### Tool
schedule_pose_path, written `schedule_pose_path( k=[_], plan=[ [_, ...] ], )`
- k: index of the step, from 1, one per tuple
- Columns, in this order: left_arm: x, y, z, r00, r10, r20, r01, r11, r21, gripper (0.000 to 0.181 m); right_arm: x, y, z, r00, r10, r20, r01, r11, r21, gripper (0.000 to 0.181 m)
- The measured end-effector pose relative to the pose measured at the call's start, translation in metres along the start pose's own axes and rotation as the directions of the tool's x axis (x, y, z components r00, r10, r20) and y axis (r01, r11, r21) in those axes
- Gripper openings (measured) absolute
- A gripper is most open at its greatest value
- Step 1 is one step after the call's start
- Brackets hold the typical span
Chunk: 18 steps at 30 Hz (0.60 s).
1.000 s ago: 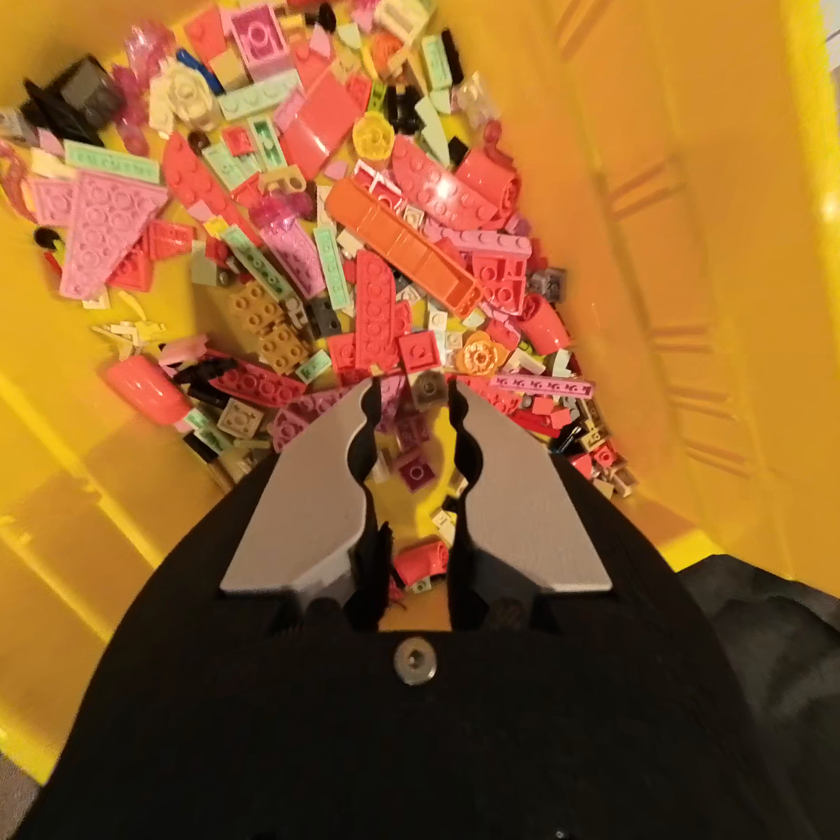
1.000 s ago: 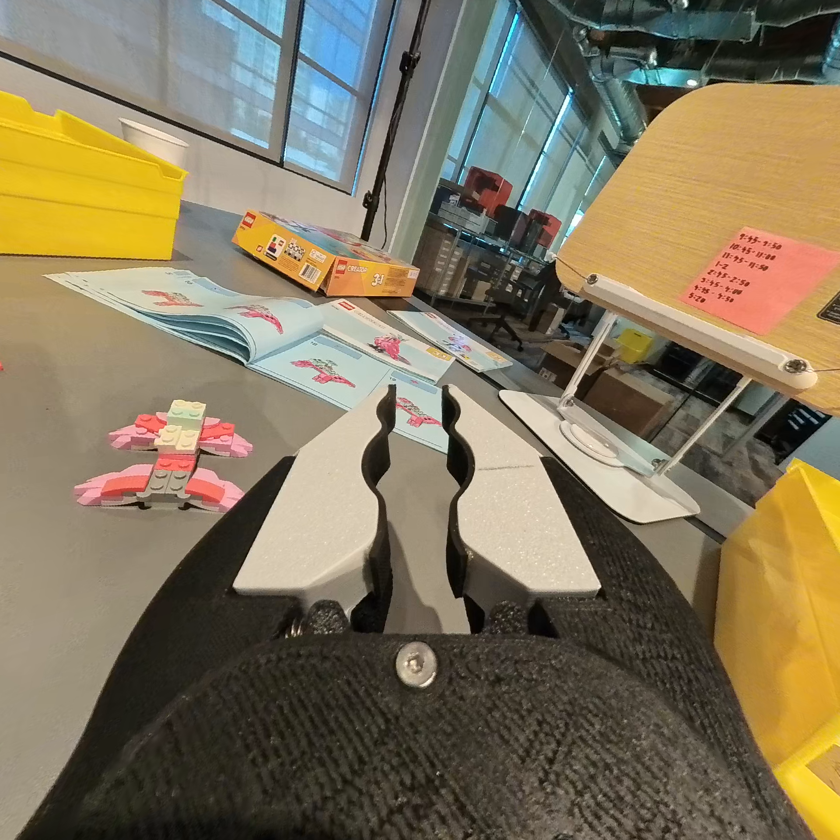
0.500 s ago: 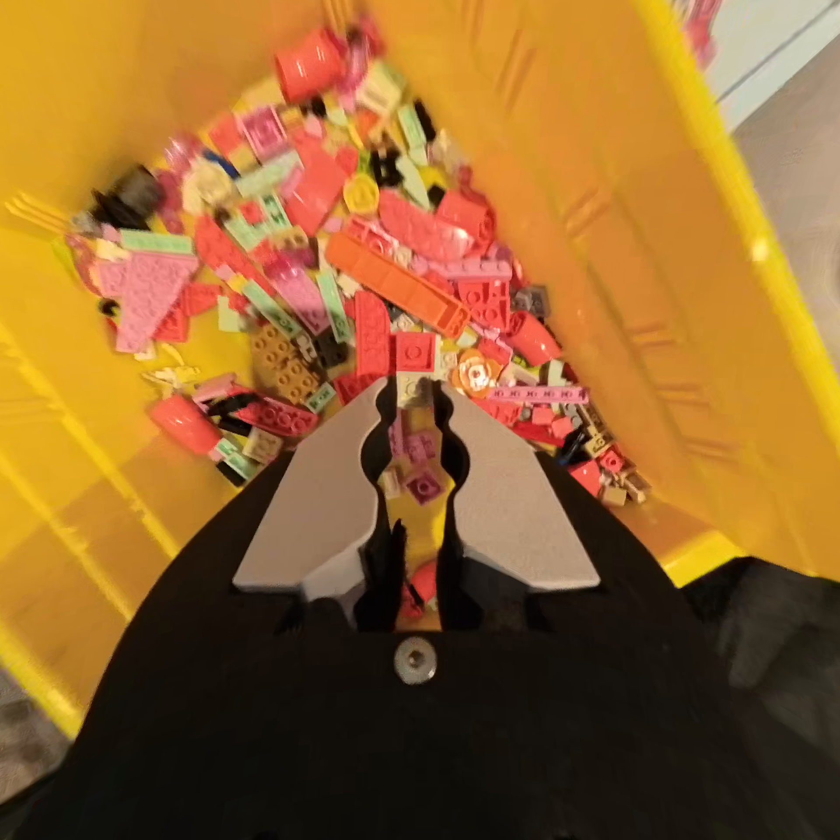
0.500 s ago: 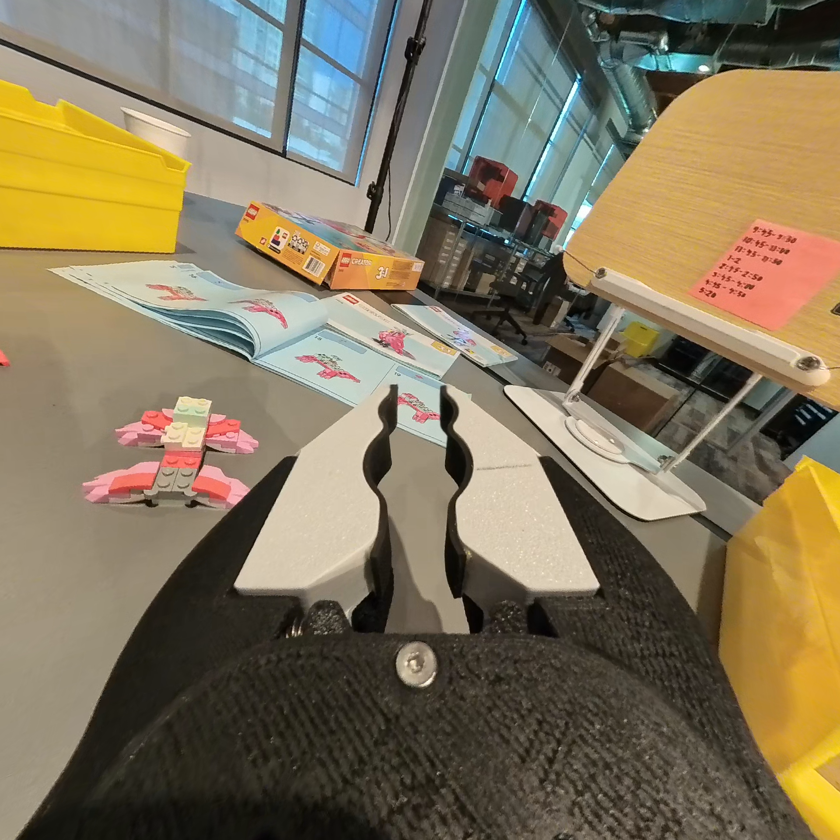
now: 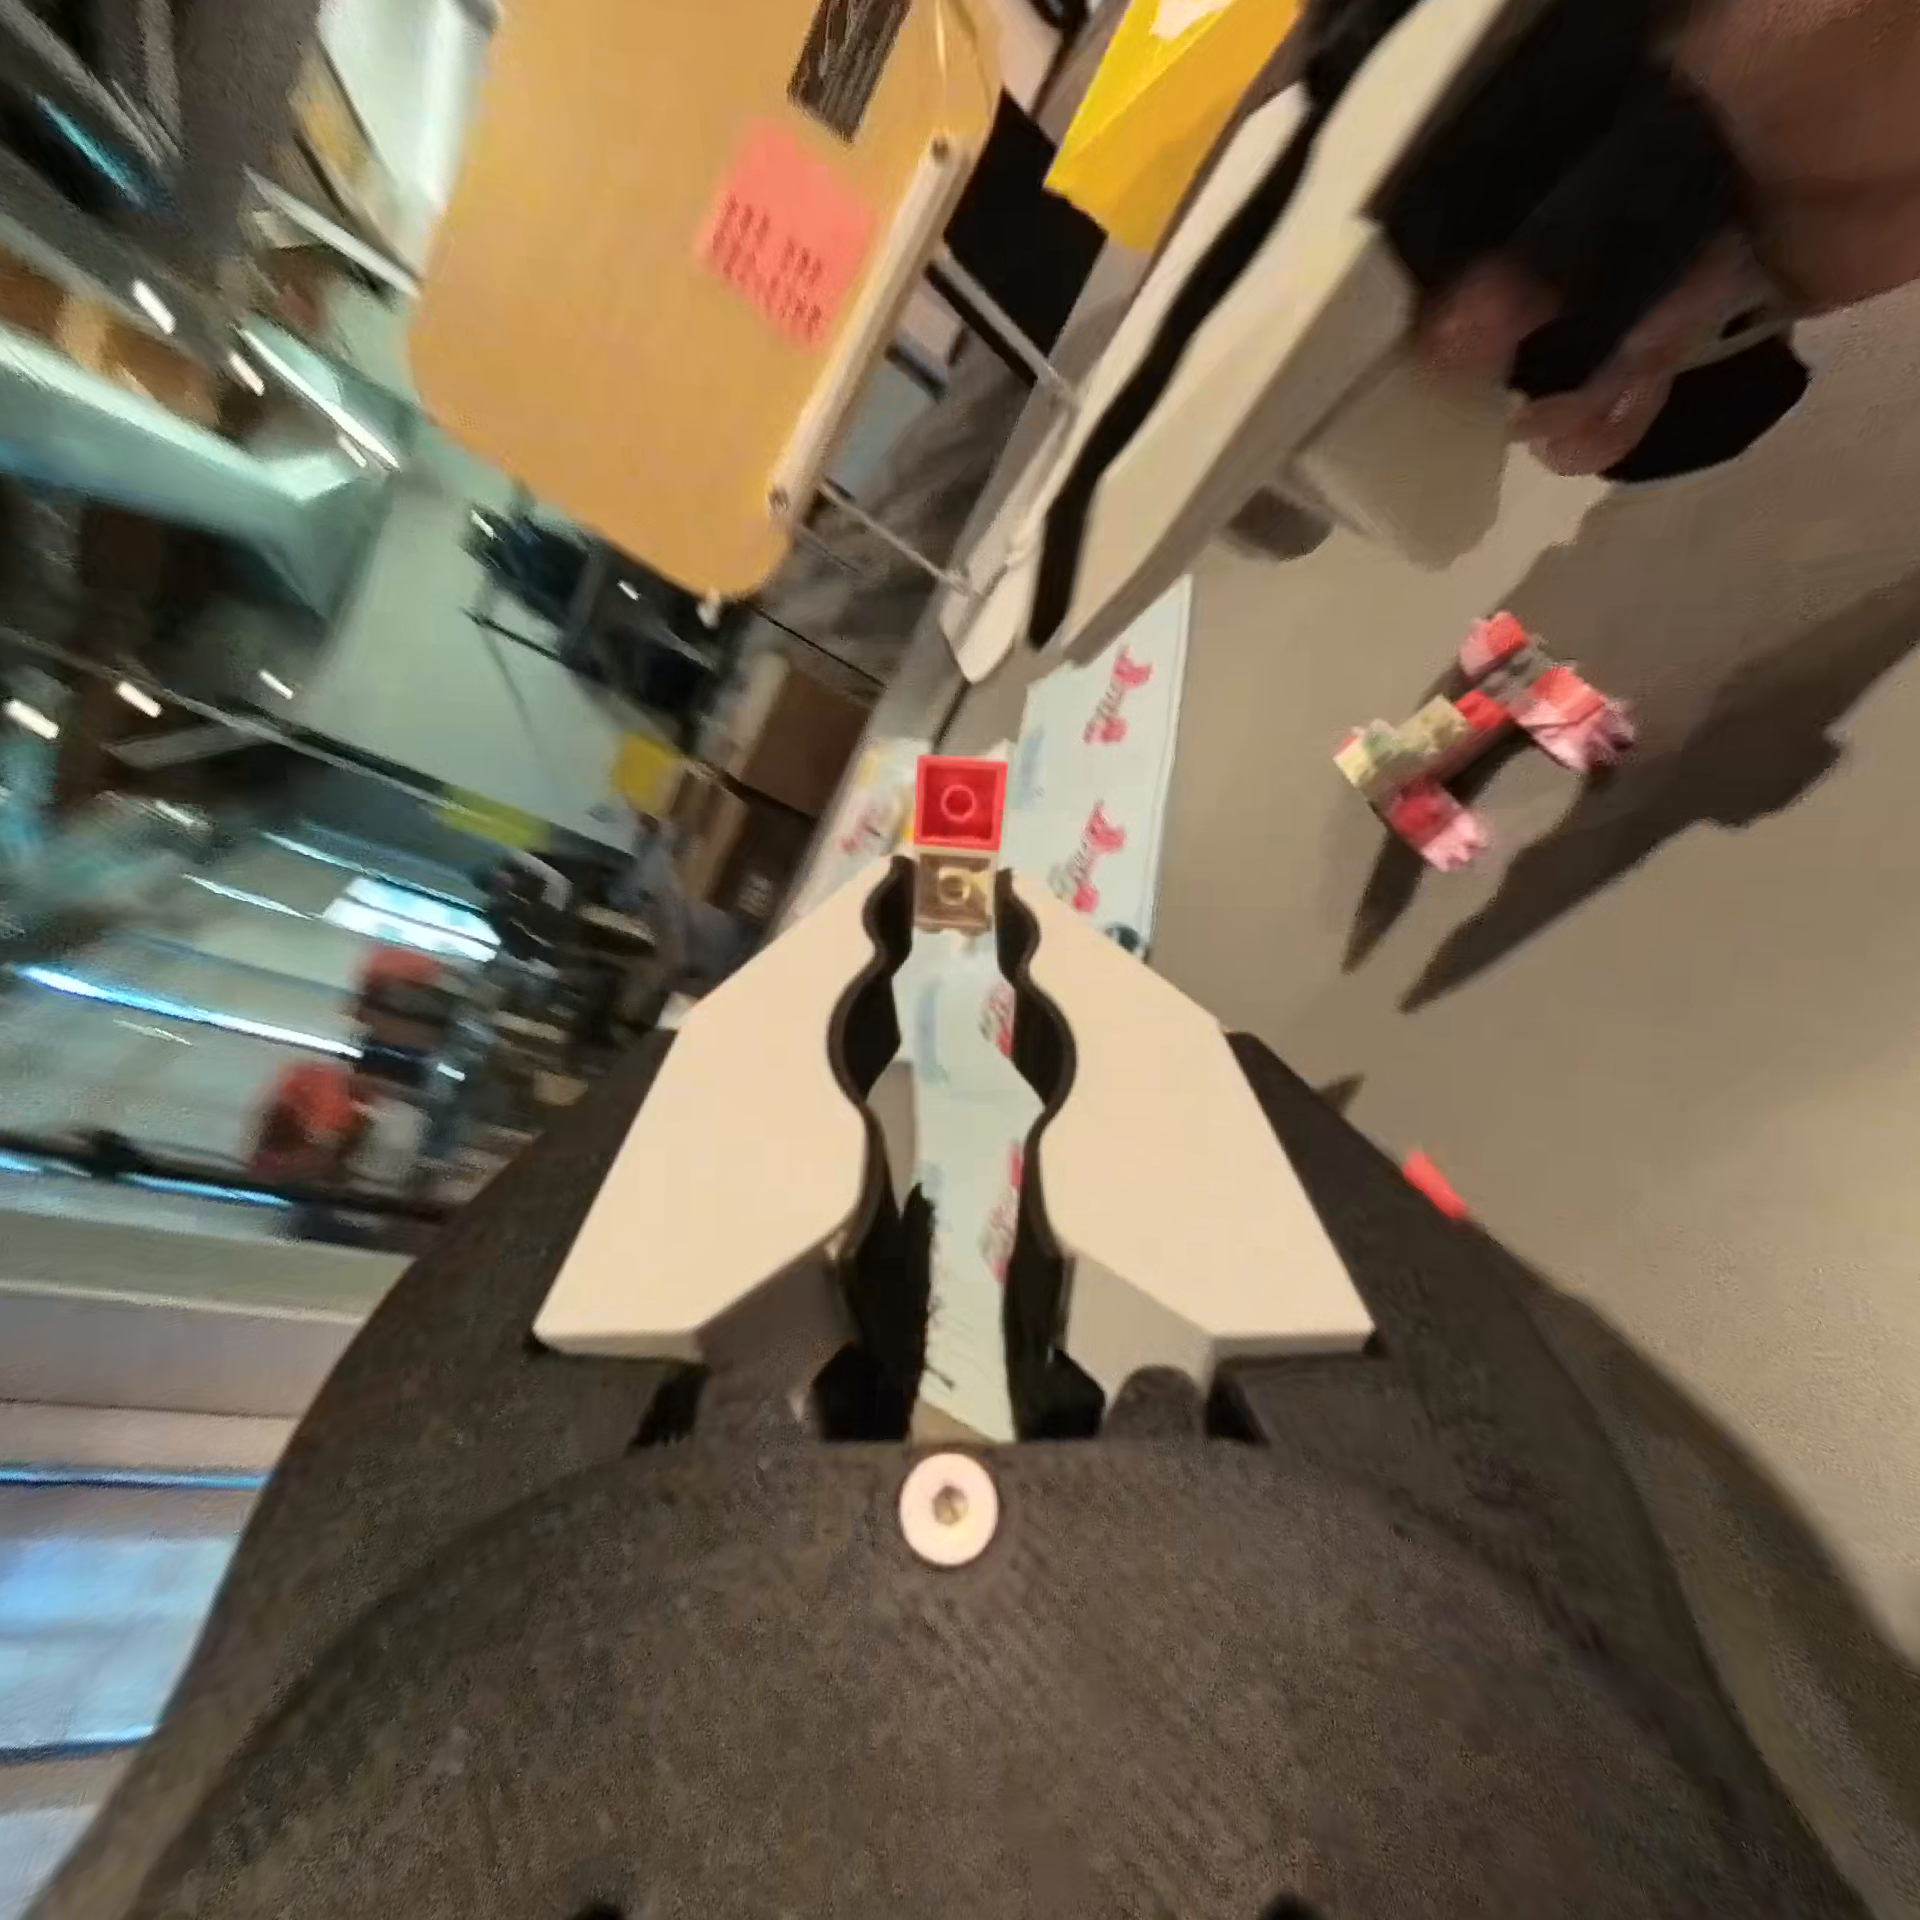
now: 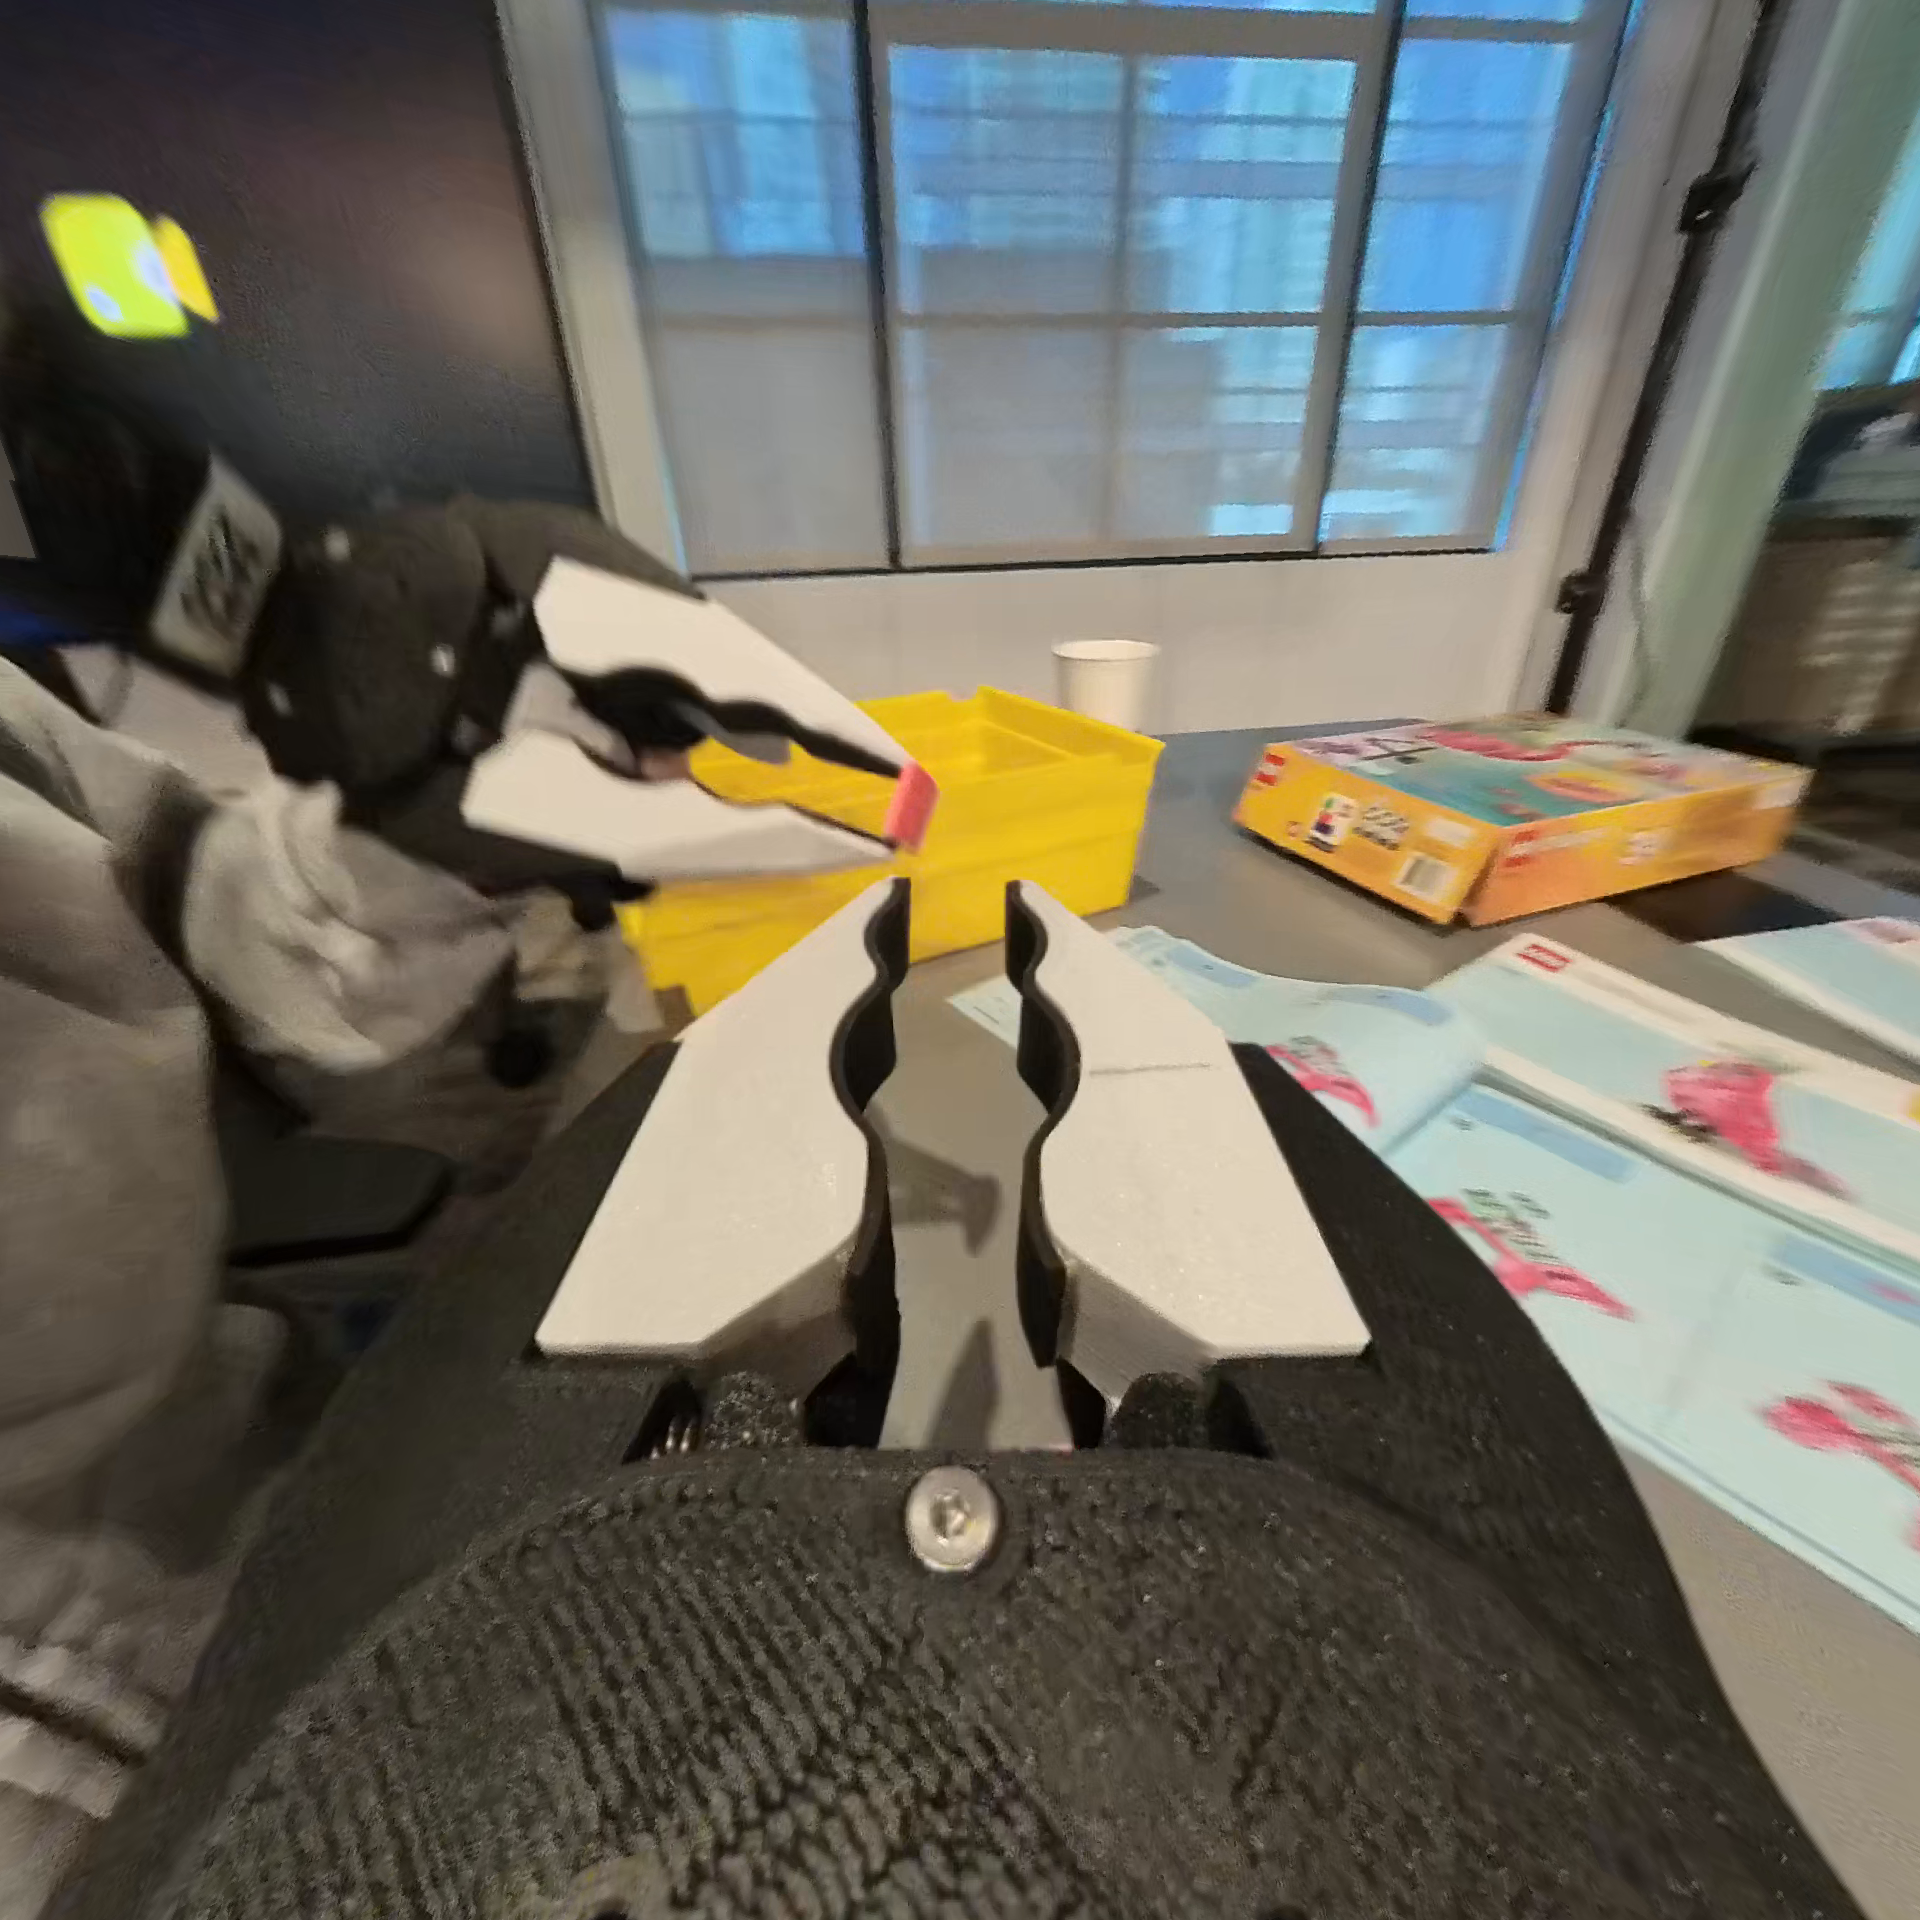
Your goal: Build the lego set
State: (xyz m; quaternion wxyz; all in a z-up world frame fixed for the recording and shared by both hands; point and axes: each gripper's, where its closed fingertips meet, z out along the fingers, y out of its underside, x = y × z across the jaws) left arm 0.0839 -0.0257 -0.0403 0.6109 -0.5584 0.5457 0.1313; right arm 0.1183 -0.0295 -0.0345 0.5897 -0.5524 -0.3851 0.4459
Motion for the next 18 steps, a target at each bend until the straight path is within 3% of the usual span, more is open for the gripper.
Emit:
schedule_pose_path(
  k=[6,9,12,18],
  plan=[
    [0.03,-0.012,0.027,0.943,0.302,0.139,-0.309,0.95,0.037,0.015,0.009,0.023,-0.01,0.996,-0.046,-0.071,0.04,0.996,-0.082,0.006],
    [0.035,-0.008,0.034,0.936,0.322,0.144,-0.329,0.944,0.025,0.015,0.008,0.024,-0.013,0.999,0.006,-0.035,-0.008,0.997,-0.081,0.005],
    [0.036,-0.003,0.037,0.938,0.315,0.141,-0.321,0.947,0.017,0.015,0.006,0.022,-0.015,0.996,0.087,0.01,-0.087,0.994,-0.069,0.024],
    [0.043,-0.003,0.041,0.938,0.32,0.133,-0.324,0.946,0.017,0.015,0.011,0.043,-0.006,0.998,-0.019,-0.063,0.007,0.984,-0.177,0.011]
  ],
)
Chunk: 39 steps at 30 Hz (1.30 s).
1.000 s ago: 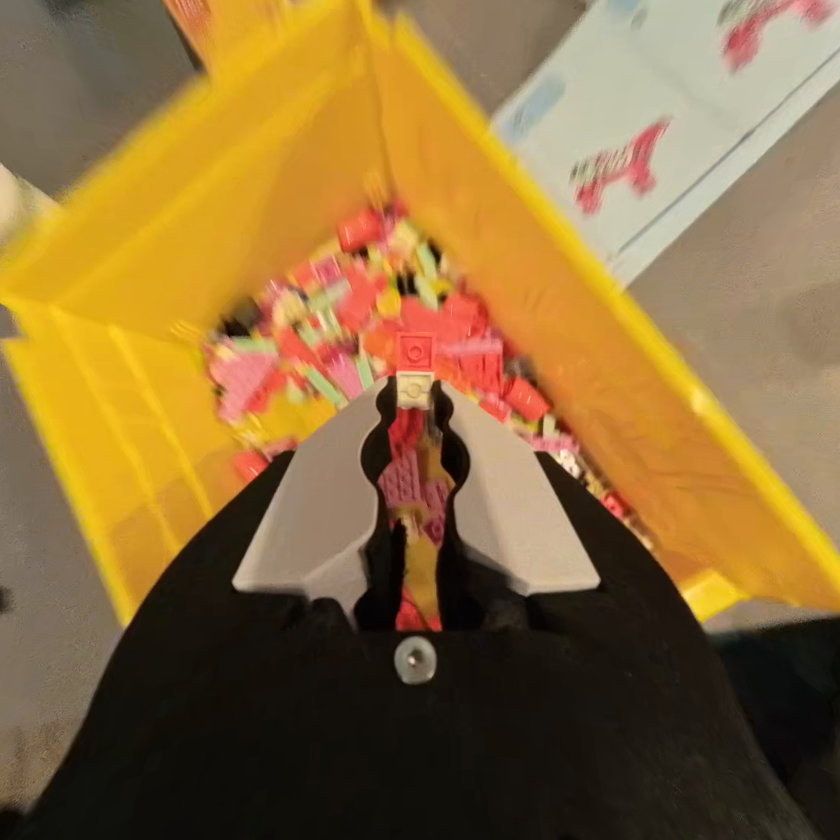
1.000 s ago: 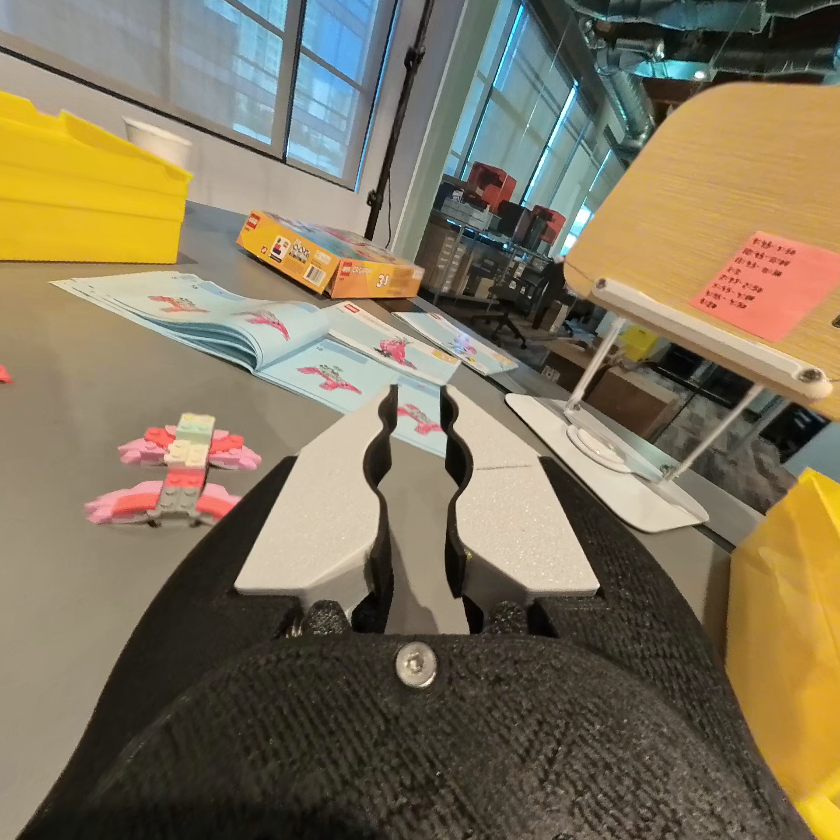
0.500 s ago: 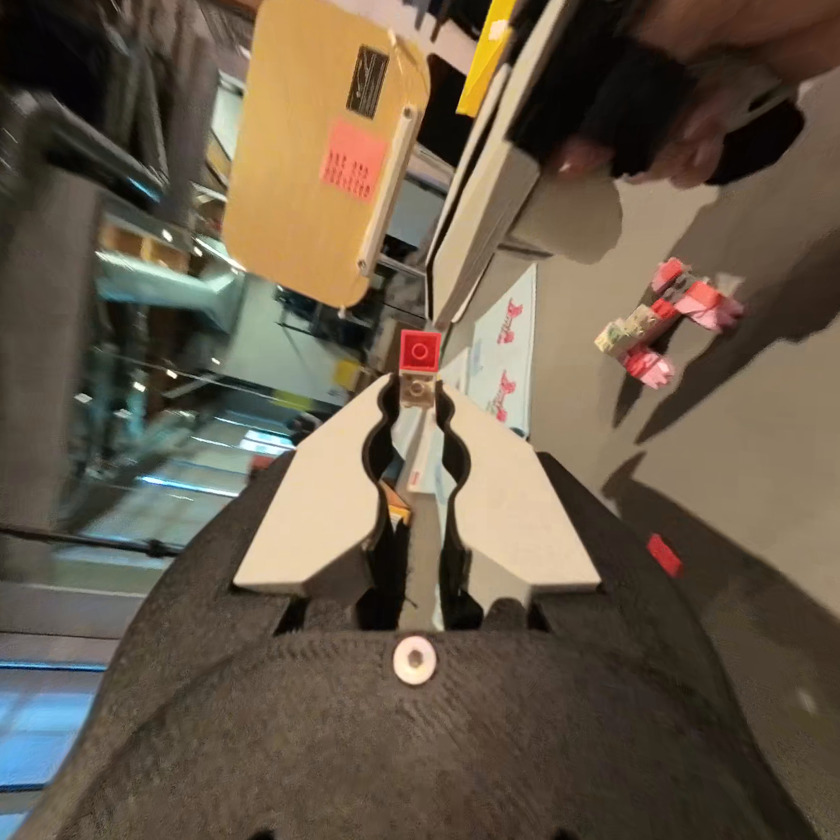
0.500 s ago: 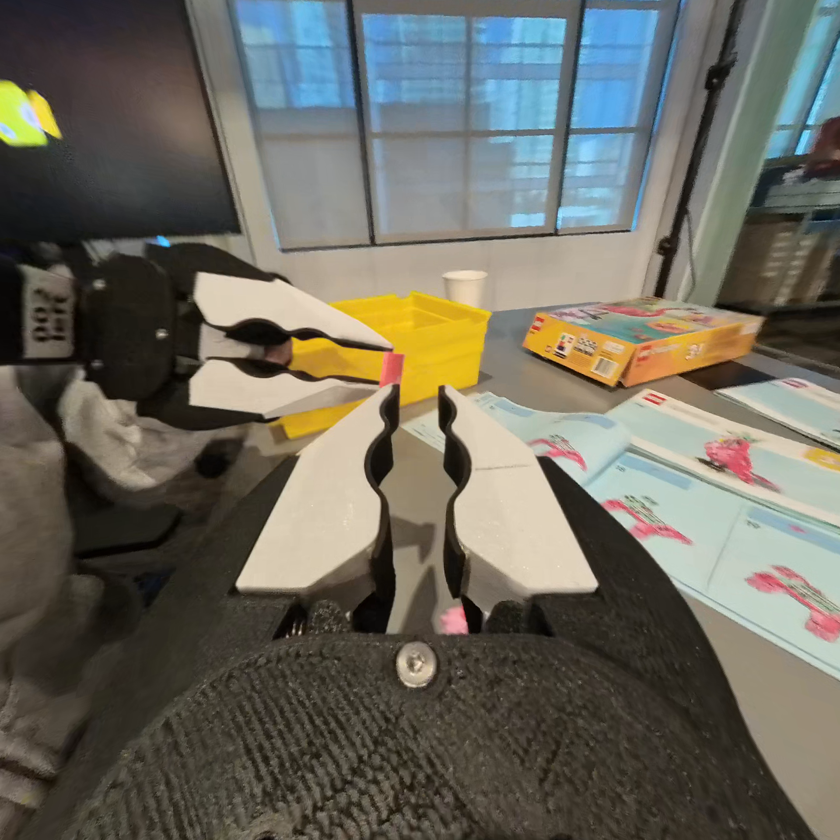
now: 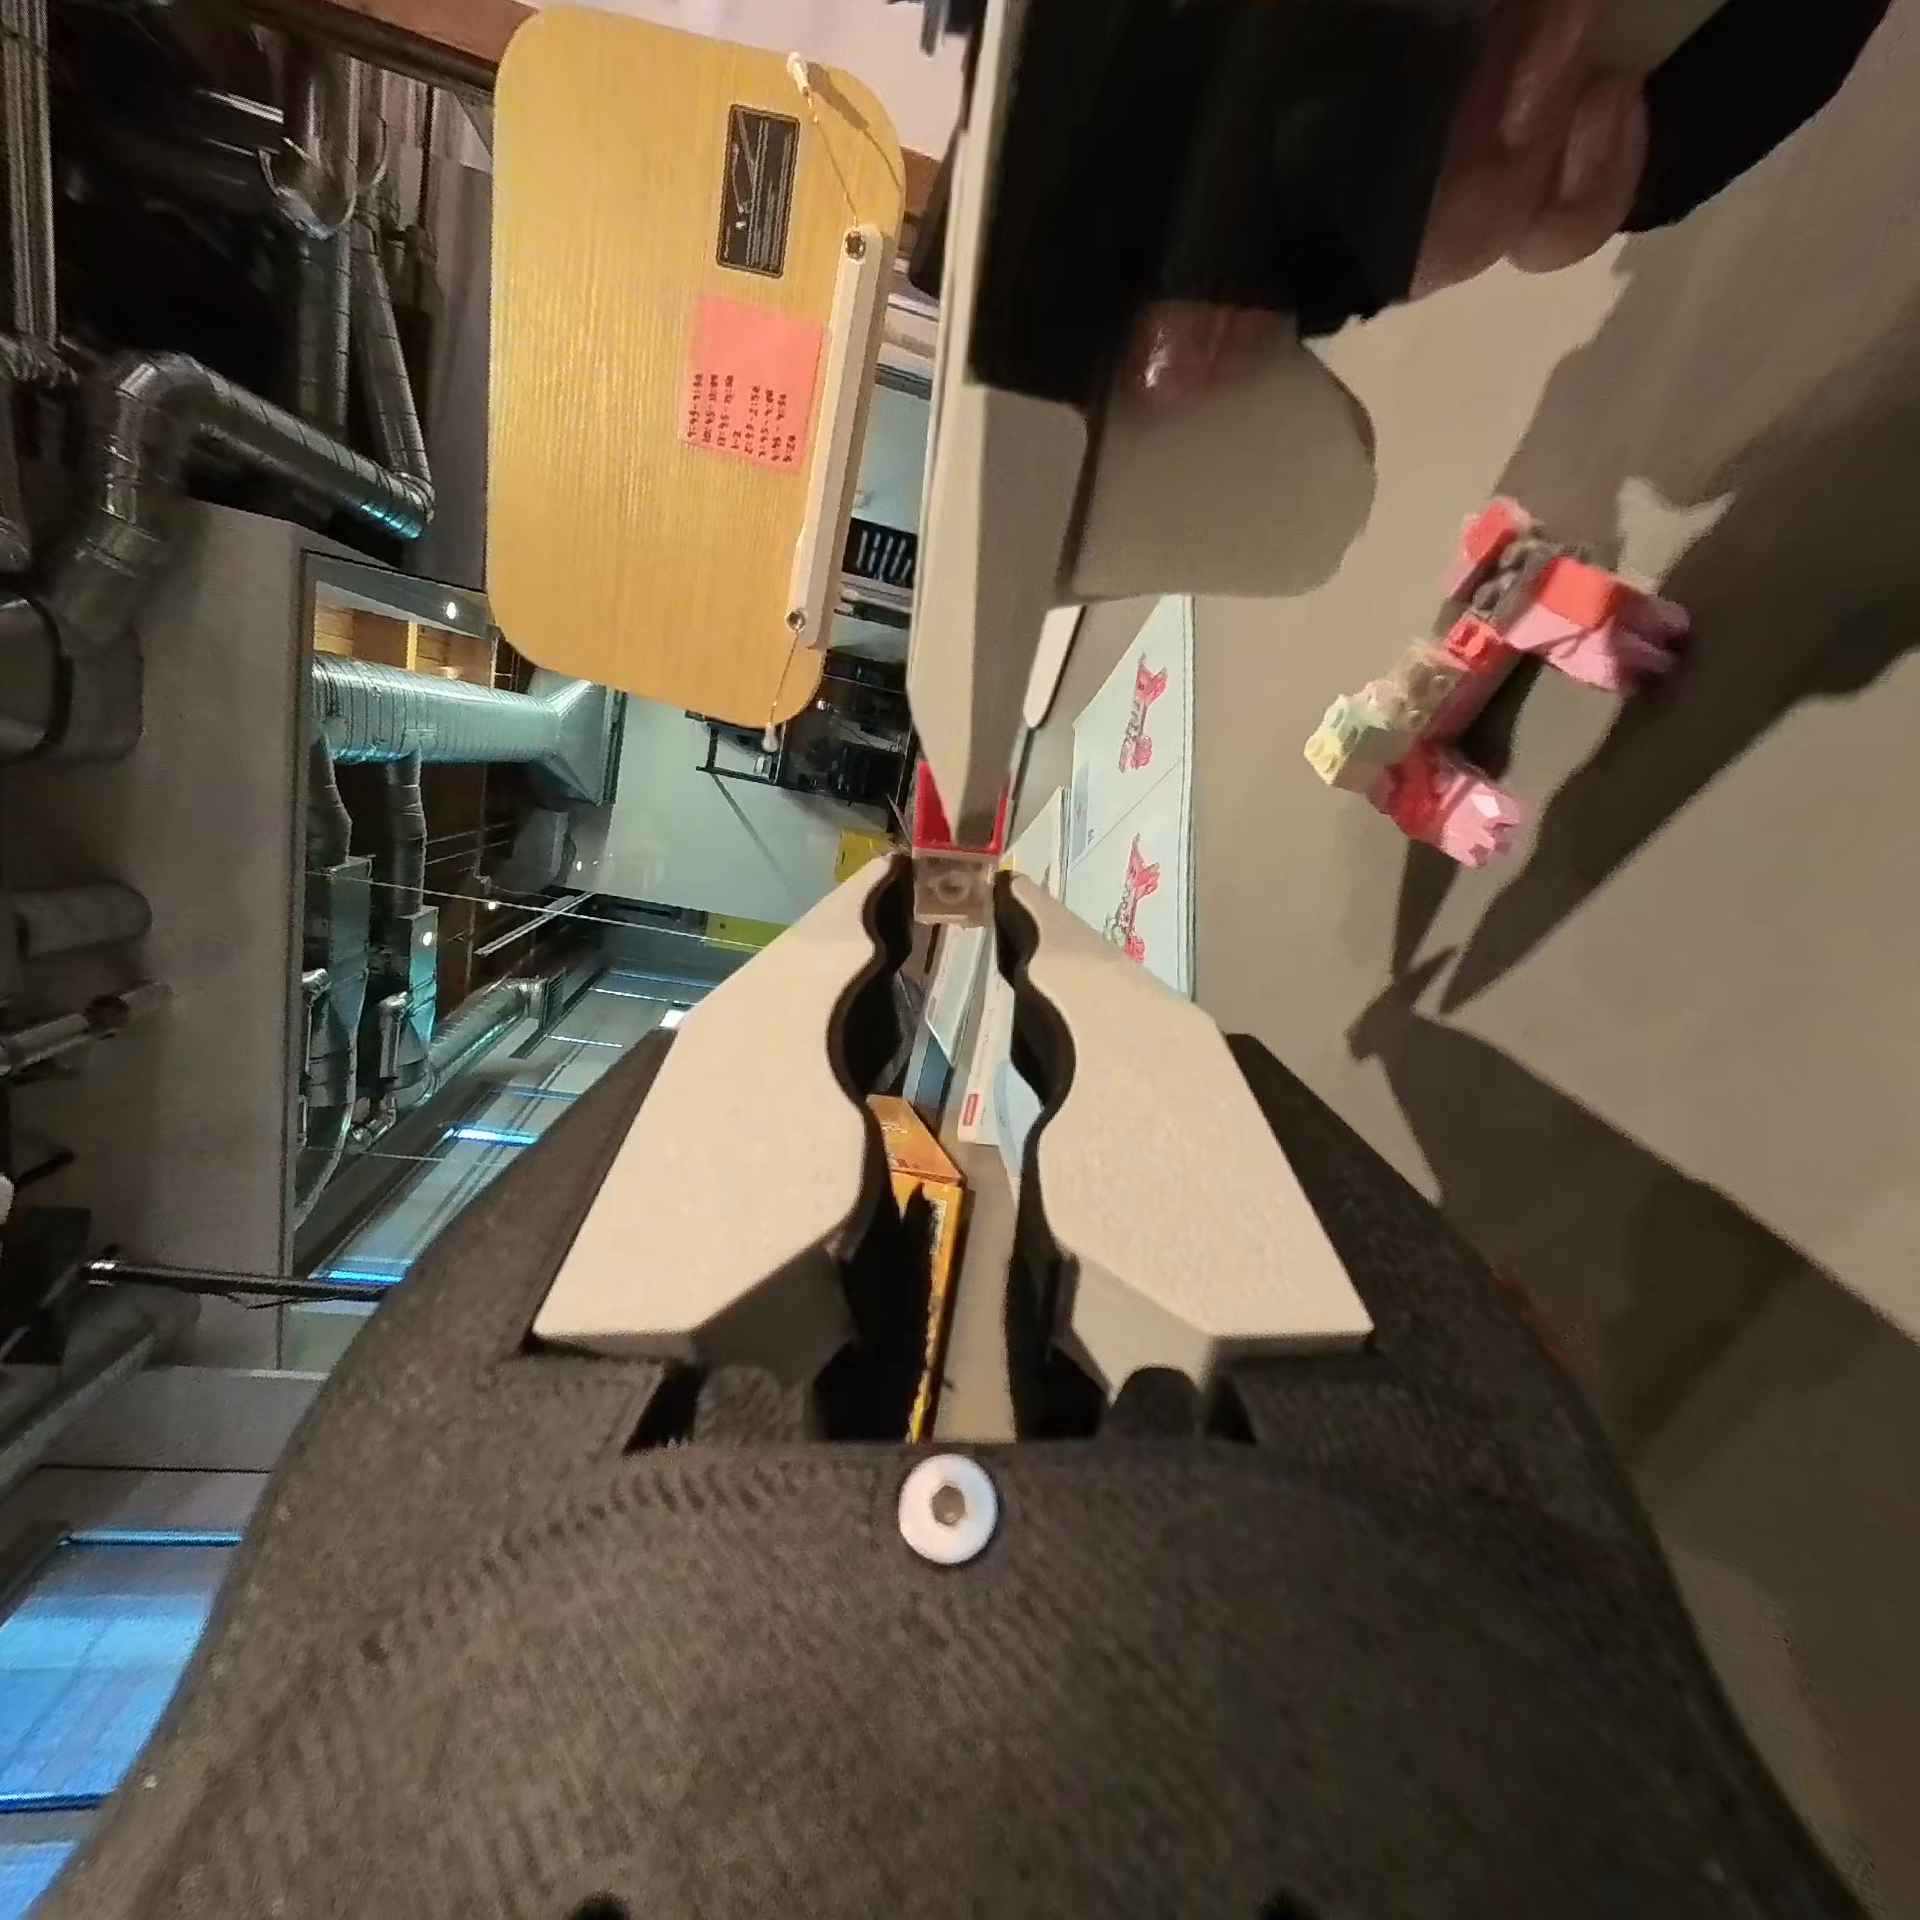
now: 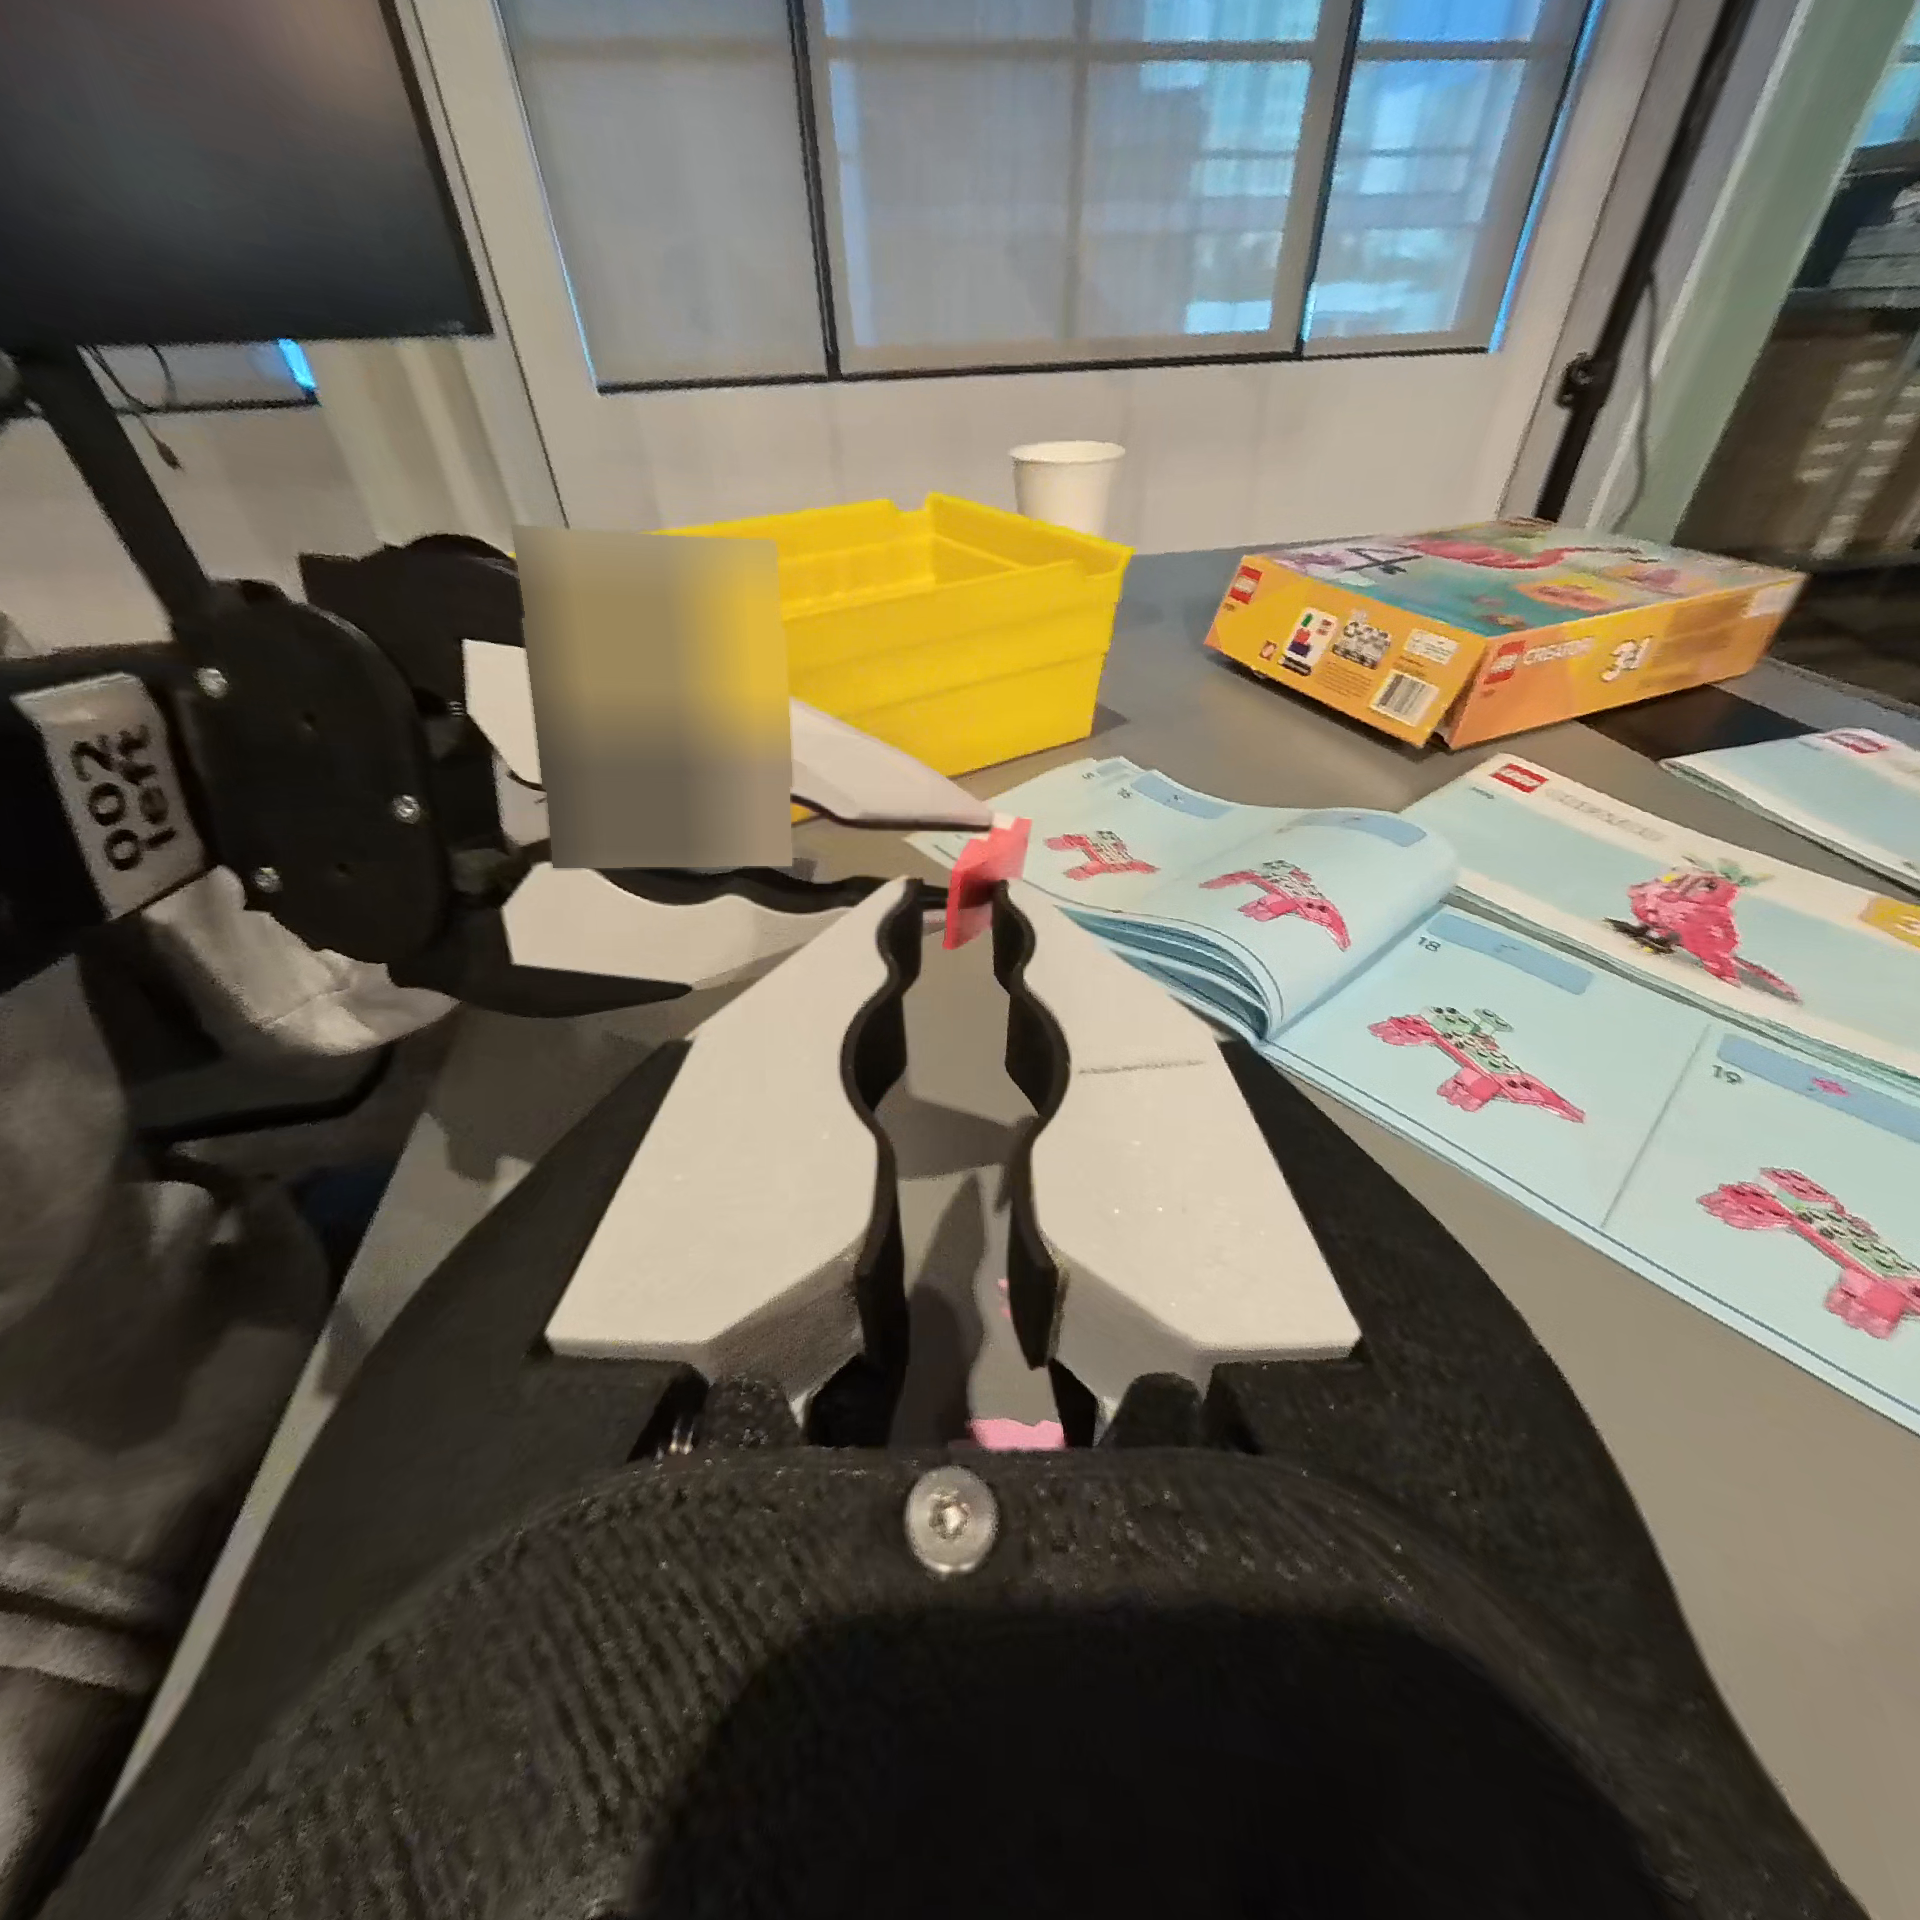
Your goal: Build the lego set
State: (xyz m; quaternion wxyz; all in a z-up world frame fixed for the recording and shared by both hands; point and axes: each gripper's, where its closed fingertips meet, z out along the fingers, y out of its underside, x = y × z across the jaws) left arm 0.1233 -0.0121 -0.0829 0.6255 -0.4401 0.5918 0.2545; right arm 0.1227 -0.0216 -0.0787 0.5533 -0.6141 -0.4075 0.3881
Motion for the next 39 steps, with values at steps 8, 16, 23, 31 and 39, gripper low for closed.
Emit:
schedule_pose_path(
  k=[8,16,23,31,39],
  plan=[
    [0.005,0.002,0.001,0.999,-0.038,-0.005,0.038,0.999,0.027,0.015,0.008,0.006,0.001,0.999,0.004,-0.054,-0.006,1.0,-0.029,0.002],
    [0.009,0.01,0.004,0.997,-0.078,0.008,0.078,0.997,0.001,0.038,0.016,0.008,0.0,0.993,-0.018,-0.119,0.013,0.999,-0.046,0.002],
    [0.01,0.015,0.01,0.997,0.046,0.069,-0.044,0.999,-0.028,0.016,0.015,0.012,0.002,0.994,0.01,-0.112,-0.016,0.998,-0.054,0.002],
    [0.008,0.012,0.011,0.995,0.03,0.097,-0.029,1.0,-0.011,0.016,0.017,0.011,0.001,0.992,0.078,-0.099,-0.081,0.996,-0.028,0.002],
    [0.01,0.013,0.014,0.992,0.061,0.107,-0.058,0.998,-0.031,0.016,0.018,0.014,0.002,0.99,0.1,-0.1,-0.103,0.994,-0.028,0.002]
  ],
)
